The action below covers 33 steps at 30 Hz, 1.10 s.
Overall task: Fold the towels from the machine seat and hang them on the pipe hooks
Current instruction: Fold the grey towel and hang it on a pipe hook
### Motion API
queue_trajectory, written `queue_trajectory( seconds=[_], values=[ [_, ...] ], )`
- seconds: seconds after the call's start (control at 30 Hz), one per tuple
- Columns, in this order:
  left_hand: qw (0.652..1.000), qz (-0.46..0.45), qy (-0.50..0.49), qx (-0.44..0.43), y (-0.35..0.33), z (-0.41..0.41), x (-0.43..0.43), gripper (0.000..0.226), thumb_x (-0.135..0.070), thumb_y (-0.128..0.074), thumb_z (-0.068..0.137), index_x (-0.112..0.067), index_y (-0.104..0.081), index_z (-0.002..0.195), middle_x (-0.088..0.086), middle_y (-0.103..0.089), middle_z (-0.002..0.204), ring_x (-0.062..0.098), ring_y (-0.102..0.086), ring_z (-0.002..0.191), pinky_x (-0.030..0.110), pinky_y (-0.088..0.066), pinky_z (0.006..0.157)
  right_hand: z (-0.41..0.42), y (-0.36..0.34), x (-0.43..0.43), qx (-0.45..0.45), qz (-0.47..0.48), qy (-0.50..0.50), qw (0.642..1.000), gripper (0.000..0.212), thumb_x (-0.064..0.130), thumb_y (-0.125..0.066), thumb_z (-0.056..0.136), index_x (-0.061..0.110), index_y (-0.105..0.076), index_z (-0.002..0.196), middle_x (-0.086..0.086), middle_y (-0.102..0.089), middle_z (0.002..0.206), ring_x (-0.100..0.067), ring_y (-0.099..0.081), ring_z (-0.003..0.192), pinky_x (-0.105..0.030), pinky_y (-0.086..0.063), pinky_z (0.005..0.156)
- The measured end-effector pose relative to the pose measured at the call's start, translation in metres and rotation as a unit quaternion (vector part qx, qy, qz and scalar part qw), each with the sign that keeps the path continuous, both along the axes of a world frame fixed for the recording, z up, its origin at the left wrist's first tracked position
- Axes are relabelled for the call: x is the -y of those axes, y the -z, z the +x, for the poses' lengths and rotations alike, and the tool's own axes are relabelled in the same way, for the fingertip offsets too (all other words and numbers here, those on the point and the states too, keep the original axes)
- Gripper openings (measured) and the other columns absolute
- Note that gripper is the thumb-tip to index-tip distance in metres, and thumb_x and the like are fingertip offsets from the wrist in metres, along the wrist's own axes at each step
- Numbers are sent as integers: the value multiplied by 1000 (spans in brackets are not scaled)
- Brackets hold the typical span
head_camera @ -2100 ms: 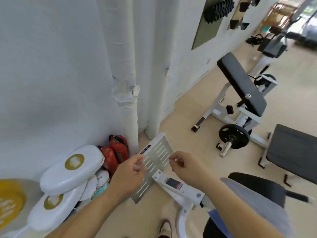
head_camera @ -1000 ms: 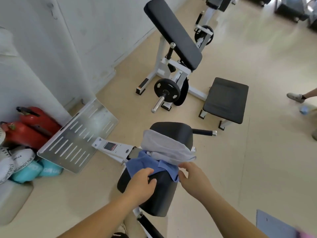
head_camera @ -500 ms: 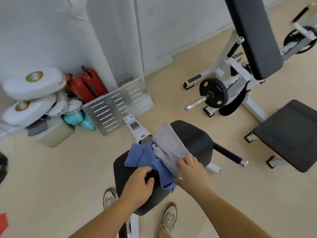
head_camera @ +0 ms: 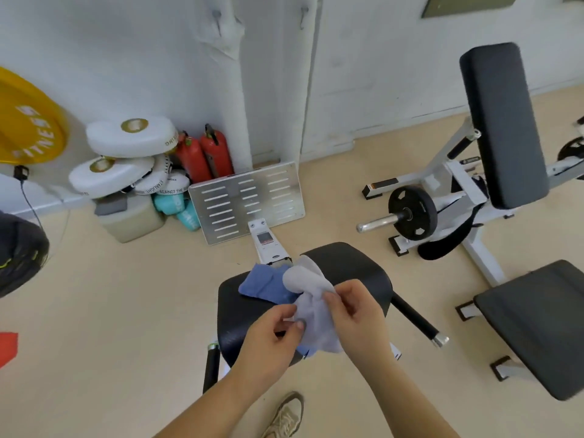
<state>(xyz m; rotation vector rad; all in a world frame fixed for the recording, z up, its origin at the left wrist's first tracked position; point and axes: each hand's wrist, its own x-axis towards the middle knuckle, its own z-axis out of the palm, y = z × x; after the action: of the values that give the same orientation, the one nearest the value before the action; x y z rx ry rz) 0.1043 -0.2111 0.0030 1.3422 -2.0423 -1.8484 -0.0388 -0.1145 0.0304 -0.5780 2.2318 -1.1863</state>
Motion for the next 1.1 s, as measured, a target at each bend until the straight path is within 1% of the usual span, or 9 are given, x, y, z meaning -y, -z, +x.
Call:
queue_trajectory(
  seconds=[0.17, 0.27, 0.43, 0.53, 0.6, 0.73, 0.87, 1.0, 1.1],
  values=[
    [998, 9, -34, -54, -52, 17, 11, 22, -35, -69, 93, -40, -65, 114, -20, -74, 101, -5, -68, 95, 9, -52, 73, 30, -60, 9, 40, -65, 19, 997, 8, 24, -63, 99, 28, -61, 92, 1, -72, 75, -7, -66, 70, -21, -51, 64],
    [999, -18, -3, -28, -68, 41, 20, 13, -39, -70, 90, -27, -70, 84, -12, -65, 72, 4, -59, 69, 19, -49, 67, 53, -81, 11, 41, -88, 46, 994, 7, 26, -63, 99, 28, -60, 93, 1, -73, 77, -6, -68, 70, -22, -52, 66],
    [993, -6, -105, -48, -88, 82, 30, 16, -38, -64, 95, -25, -67, 86, -7, -68, 82, 14, -60, 77, 28, -49, 68, 79, -83, 4, -21, 32, 80, 996, 19, 35, -65, 95, 23, -61, 81, 2, -68, 72, -15, -63, 68, -28, -50, 64],
    [993, -74, -67, -61, -98, 100, 35, 8, -34, -60, 98, -31, -63, 92, -9, -67, 89, 12, -63, 85, 24, -52, 71, 94, -75, -2, -20, 148, 6, 989, 23, 37, -64, 92, 17, -59, 81, 0, -61, 70, -16, -55, 64, -33, -50, 65],
    [991, -122, 11, -53, -104, 113, 33, 7, -33, -61, 97, -32, -60, 91, -10, -66, 87, 11, -62, 83, 23, -51, 70, 113, -78, -5, -6, 124, -25, 992, 10, 31, -67, 93, 24, -63, 100, 7, -67, 92, -11, -63, 81, -28, -53, 76],
    [952, -227, 190, -74, -122, 135, 17, 16, -14, -61, 90, -20, -56, 76, -4, -60, 78, 13, -55, 71, 25, -47, 60, 145, -95, -9, -59, -4, -207, 977, 59, 13, -68, 90, 41, -50, 139, 21, -53, 138, -1, -50, 130, -24, -45, 108],
    [937, -263, 212, -87, -137, 163, 10, 21, -9, -61, 79, -30, -56, 75, -17, -61, 80, 4, -58, 82, 10, -41, 65, 160, -113, -8, -90, 45, -310, 945, 46, 14, -67, 89, 56, -61, 107, 27, -68, 110, 4, -62, 110, -24, -53, 97],
    [971, -189, 127, -77, -147, 196, 12, 22, -21, -72, 78, -35, -58, 88, -13, -63, 84, 3, -57, 73, 21, -48, 64, 173, -114, -14, -132, 54, -254, 957, 10, 31, -70, 87, 38, -63, 85, 17, -68, 87, -6, -65, 86, -34, -59, 80],
    [982, -146, 112, -34, -145, 220, 15, 33, -31, -82, 72, -37, -60, 96, -12, -58, 77, 2, -50, 65, 19, -45, 59, 190, -109, -14, -209, 12, -219, 953, 20, 31, -74, 82, 32, -54, 78, 14, -56, 89, -9, -58, 84, -29, -54, 71]
  ],
)
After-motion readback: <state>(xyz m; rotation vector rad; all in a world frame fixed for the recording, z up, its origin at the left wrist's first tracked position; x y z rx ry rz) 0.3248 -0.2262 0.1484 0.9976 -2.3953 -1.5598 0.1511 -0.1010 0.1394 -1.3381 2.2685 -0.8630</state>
